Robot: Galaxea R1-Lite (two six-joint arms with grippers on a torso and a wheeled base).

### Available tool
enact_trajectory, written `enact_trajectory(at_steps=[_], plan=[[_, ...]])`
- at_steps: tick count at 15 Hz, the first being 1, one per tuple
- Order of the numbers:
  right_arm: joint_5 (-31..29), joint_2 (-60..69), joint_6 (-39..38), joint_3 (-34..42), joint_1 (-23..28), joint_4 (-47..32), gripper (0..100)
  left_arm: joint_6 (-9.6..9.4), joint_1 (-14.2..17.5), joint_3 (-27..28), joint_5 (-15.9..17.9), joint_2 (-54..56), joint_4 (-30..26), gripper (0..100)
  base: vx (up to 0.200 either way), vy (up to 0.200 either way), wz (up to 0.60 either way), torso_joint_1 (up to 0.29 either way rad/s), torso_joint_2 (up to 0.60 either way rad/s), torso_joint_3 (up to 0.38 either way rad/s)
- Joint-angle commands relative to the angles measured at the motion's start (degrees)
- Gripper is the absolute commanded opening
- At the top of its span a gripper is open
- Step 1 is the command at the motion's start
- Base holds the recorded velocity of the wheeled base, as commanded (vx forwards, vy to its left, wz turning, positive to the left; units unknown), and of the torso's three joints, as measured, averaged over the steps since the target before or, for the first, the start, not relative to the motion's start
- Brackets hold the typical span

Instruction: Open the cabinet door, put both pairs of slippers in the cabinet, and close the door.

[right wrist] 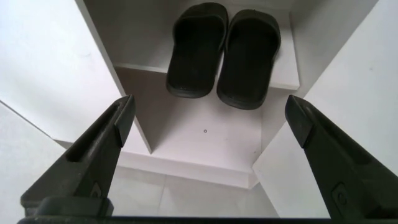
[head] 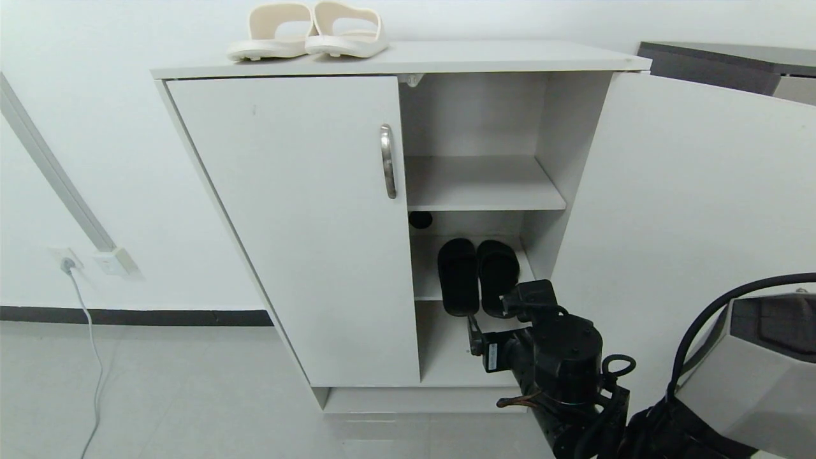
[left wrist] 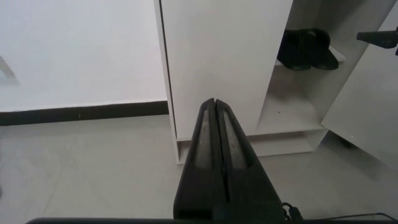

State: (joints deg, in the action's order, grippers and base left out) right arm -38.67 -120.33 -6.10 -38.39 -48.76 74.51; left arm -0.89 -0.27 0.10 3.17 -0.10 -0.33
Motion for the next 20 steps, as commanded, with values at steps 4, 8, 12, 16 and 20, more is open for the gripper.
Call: enact_trajectory(at_steps=[4,8,12,16,20], plan=[[0.35,-0.96,-0.06,0.07,1.65,0.02,100,0.01,0.00,-0.01,0.08,0.01,-0.02,0,0.000,0.000,0.00,0.000,0.00,0.000],[0.35,-1.66,-0.06,-0.28,2.09,0.02,100,0.10,0.00,-0.01,-0.01,0.01,0.07,0,0.000,0.150,0.00,0.001,0.00,0.003],[0.35,-2.10,-0.06,-0.37,2.27,0.02,100,0.10,0.00,-0.01,-0.01,0.01,-0.02,0,0.000,0.200,0.00,0.002,0.00,0.005],[0.26,-2.54,-0.06,-0.37,2.27,0.02,100,0.10,0.00,-0.01,-0.09,0.01,0.07,0,0.000,0.200,0.00,0.002,0.00,0.004],[0.26,-2.63,-0.06,-0.11,2.27,0.02,100,0.19,0.00,-0.01,-0.01,0.01,0.07,0,0.000,0.200,0.00,-0.004,0.00,0.002]])
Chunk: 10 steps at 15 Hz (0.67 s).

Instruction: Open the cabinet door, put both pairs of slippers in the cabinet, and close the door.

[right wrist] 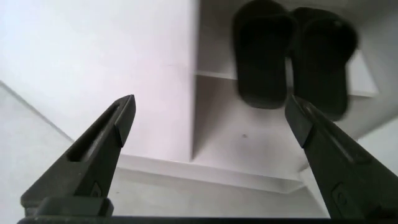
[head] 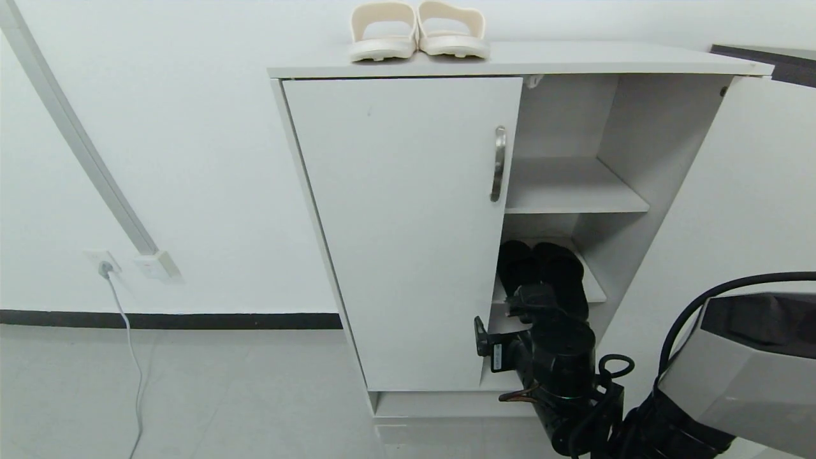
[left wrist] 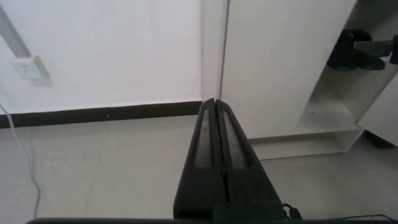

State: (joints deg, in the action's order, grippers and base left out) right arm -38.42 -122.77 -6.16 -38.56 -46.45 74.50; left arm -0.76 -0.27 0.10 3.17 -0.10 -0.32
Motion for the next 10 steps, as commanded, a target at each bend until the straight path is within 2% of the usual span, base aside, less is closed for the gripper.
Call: enact_trajectory(at_steps=[1,5,10], plan=[[0.10,-0.19,0.00,0.06,-0.05,0.03,100,-0.04,0.00,-0.01,-0.01,0.01,0.05,0,0.000,0.200,0.00,0.007,0.00,0.002],[0.02,-0.80,0.09,0.41,-0.05,0.12,100,-0.04,0.00,-0.01,-0.01,0.01,0.05,0,0.000,0.200,0.00,0.002,0.00,0.000],[0.19,-2.21,1.32,1.47,-0.05,2.67,100,-0.04,0.00,-0.01,-0.09,0.01,-0.03,0,0.000,0.000,0.00,0.000,0.00,0.000]])
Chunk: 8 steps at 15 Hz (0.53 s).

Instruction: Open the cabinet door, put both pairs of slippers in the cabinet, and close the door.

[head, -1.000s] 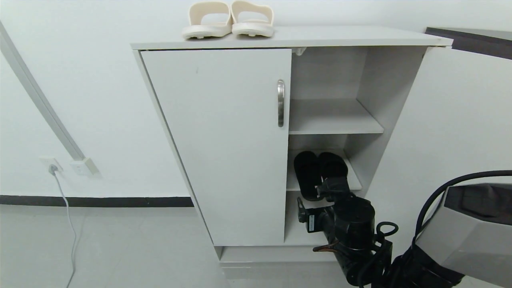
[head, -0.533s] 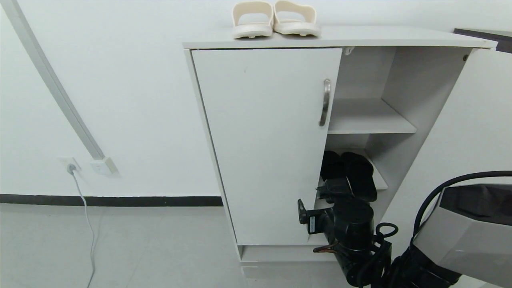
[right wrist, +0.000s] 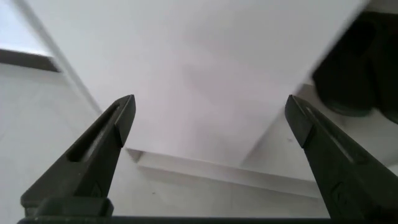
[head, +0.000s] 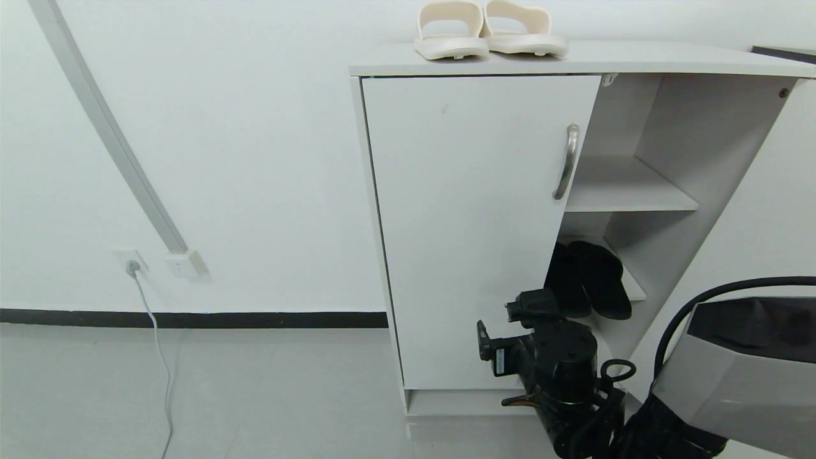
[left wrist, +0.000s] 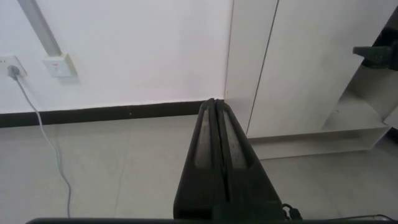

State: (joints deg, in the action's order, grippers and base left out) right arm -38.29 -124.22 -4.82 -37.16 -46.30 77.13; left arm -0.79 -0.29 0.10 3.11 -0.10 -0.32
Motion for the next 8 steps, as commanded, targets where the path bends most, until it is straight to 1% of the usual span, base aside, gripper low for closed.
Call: enact_trajectory(at_steps=[1,8], plan=[[0.06,-0.85,0.33,0.15,-0.19,0.39,100,0.00,0.03,-0.01,-0.03,0.01,-0.03,0,0.000,0.000,0.00,0.000,0.00,0.000],[0.76,-0.93,0.77,1.03,-0.28,0.83,100,0.00,0.03,-0.01,-0.03,0.01,0.05,0,0.000,0.000,0.00,0.000,0.00,0.000]])
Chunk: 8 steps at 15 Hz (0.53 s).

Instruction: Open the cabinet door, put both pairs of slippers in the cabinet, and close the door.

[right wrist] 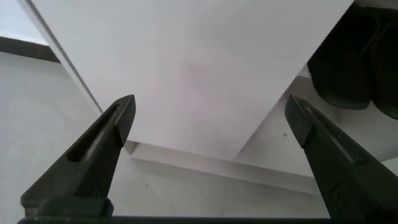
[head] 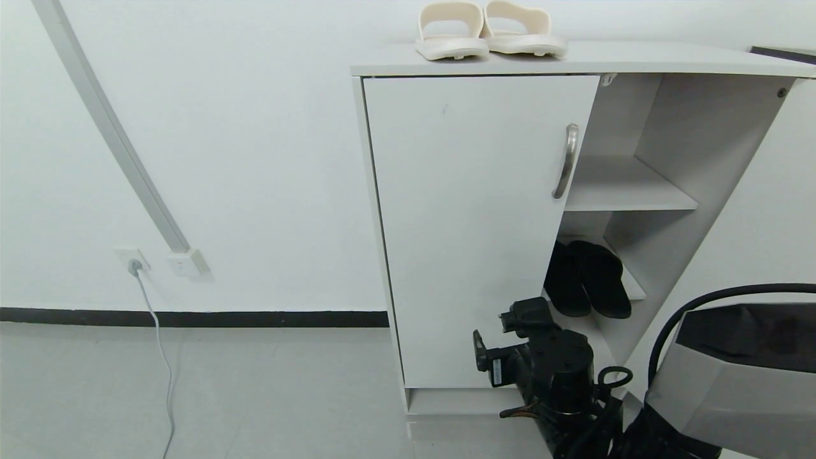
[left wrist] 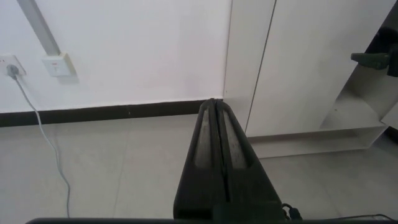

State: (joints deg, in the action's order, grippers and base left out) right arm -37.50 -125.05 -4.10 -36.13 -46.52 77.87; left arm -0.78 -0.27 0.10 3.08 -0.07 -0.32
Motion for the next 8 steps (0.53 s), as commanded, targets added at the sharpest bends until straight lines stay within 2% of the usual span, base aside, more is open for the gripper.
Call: enact_trajectory(at_steps=[1,5,8], plan=[[-0.03,-0.11,0.05,0.01,0.03,0.00,100,-0.01,0.00,-0.01,-0.01,-0.01,-0.03,0,0.000,0.000,0.00,0.000,0.00,0.000],[0.06,-0.46,0.05,0.63,0.03,0.61,100,-0.01,0.00,-0.01,-0.01,-0.01,0.05,0,0.000,0.000,0.00,0.000,0.00,0.000],[0.06,-0.46,0.05,0.71,-0.06,0.70,100,-0.01,0.00,-0.01,-0.01,-0.01,0.05,0,0.000,0.000,0.00,-0.001,-0.16,-0.250]])
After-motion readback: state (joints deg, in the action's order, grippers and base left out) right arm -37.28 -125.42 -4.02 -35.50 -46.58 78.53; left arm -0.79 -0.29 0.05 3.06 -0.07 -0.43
